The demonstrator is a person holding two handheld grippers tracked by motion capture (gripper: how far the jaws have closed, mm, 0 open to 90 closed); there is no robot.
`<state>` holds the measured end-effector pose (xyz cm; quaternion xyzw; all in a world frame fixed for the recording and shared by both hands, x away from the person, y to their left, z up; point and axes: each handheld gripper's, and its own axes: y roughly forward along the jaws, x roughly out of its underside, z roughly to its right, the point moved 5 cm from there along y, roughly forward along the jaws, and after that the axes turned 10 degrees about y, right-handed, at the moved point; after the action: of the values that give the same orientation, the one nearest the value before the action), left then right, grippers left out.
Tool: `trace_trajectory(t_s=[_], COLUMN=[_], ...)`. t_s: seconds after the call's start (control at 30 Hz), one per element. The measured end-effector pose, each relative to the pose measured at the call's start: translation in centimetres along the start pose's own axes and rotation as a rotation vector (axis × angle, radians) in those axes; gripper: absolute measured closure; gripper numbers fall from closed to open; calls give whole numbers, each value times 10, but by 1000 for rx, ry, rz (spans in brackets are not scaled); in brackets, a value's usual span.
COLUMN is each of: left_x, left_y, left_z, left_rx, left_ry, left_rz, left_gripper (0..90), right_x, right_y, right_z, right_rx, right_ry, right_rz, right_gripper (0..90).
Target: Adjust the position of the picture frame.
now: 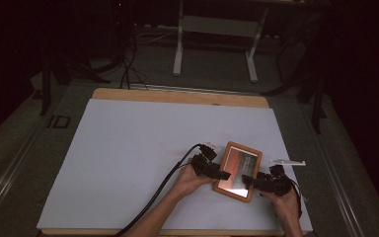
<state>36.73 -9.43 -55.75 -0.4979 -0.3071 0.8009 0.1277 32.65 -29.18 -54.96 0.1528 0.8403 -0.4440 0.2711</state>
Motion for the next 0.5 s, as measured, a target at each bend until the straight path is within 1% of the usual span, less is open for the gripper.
trace_trajectory(t_s=[0.07, 0.1, 0.13, 0.17, 0.2, 0.23, 0.27, 0.3, 0.33, 0.4, 0.43, 0.5], left_x=[0, -1, -1, -1, -1, -1, 0, 0, 1, 1, 1, 0], left_y=[0, -6, -9, -13, -16, -20, -23, -23, -29, -33, -36, -38], left_z=[0, 3, 3, 4, 5, 5, 6, 6, 8, 10, 12, 13], left_rx=[0, -8, -7, -7, -6, -3, -3, -3, -3, -4, -28, -44], left_ry=[0, 8, 8, 8, 10, 11, 13, 13, 20, 22, 44, 45], left_rz=[0, 5, 10, 22, 33, 39, 46, 46, 56, 71, 74, 79], left_gripper=[466, 506, 528, 528, 574, 574, 595, 609, 631, 657, 666, 670], right_x=[-1, -2, -3, -3, -4, -5, -6, -6, -8, -9, -9, -10], right_y=[-3, -8, -11, -11, -13, -16, -17, -17, -21, -25, -26, -28], right_z=[-1, -2, -3, -3, -4, -5, -6, -6, -10, -11, -11, -15], right_rx=[-7, -26, -37, -37, -50, -61, -69, -69, -90, -112, -120, -112], right_ry=[-3, -10, -10, -10, -8, -10, -13, -13, -11, -9, -14, -39], right_rz=[9, 31, 40, 40, 52, 63, 71, 71, 86, 101, 106, 113], right_gripper=[390, 467, 491, 491, 514, 532, 548, 548, 582, 608, 615, 617])
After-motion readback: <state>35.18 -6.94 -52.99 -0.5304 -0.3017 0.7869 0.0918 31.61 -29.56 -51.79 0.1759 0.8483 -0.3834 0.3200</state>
